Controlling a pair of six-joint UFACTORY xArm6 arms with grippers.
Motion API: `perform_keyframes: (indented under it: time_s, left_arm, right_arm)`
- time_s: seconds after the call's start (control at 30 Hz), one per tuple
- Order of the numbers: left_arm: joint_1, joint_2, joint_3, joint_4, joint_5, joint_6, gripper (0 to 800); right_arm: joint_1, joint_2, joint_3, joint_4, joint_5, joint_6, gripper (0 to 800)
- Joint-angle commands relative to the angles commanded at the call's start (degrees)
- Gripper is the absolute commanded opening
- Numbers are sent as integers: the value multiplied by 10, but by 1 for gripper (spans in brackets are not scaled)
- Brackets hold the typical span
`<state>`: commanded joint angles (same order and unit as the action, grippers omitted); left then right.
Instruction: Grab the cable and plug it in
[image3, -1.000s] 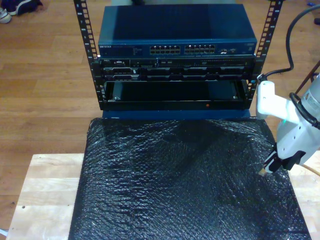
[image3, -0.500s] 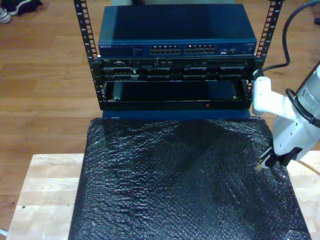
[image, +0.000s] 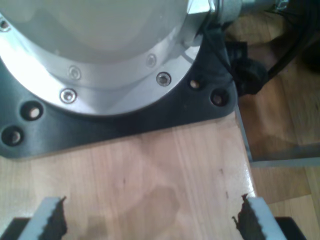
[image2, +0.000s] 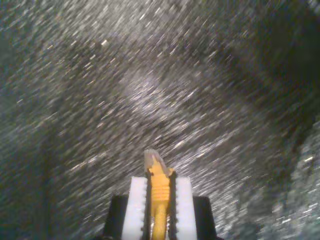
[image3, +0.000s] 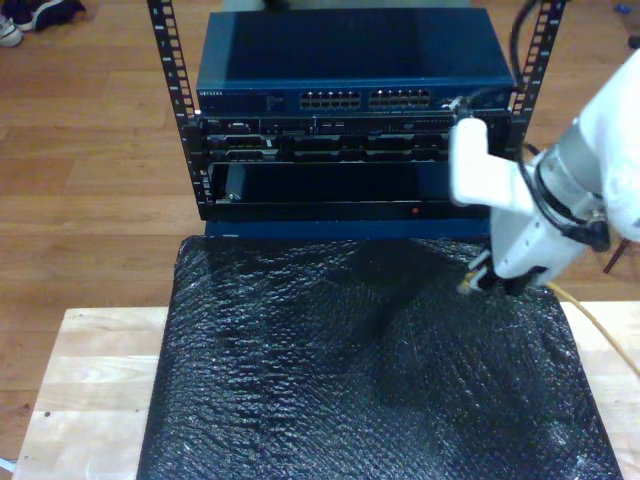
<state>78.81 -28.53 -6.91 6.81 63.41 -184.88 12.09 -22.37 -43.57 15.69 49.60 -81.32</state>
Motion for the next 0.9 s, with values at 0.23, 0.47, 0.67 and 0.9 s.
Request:
perform_keyframes:
  time_s: [0.23, 0.47, 0.67, 0.9]
  left_arm:
    - [0, 0, 0, 0, 0, 0, 800]
    - [0, 0, 0, 0, 0, 0, 800]
    - [0, 0, 0, 0, 0, 0, 800]
    - [0, 0, 0, 0, 0, 0, 800]
  right_arm:
    - [35, -3, 48, -47, -105, 2, 0]
    - [69, -11, 104, -76, -208, -1, 0]
    - [69, 62, 73, -118, -318, -1, 0]
    - [69, 134, 8, -129, -371, 2, 0]
